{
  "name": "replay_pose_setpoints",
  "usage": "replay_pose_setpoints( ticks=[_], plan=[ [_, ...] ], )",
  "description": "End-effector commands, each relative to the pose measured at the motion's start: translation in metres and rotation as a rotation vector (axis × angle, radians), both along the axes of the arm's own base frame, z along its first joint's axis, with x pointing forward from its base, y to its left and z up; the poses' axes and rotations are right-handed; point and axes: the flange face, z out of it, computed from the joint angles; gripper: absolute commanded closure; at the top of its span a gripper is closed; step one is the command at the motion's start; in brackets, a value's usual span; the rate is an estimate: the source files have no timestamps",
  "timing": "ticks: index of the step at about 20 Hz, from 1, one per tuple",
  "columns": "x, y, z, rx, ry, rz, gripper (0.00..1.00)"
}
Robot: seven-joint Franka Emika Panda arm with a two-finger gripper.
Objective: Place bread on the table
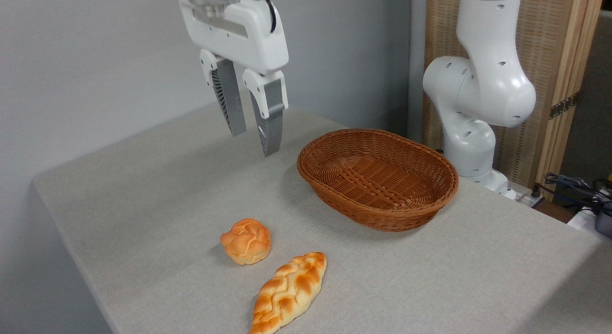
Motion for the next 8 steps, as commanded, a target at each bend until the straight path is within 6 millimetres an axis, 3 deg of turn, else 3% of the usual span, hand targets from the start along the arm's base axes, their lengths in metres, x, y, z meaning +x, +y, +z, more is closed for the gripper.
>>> replay_pose_setpoints(
  ticks=[1, 8],
  plan=[
    [0.0048, 0.0061, 0.0035, -0.010, 0.000, 0.005, 0.00],
    [0.0076, 0.0145, 0.0008, -0.009, -0.011, 0.021, 0.00]
  ],
)
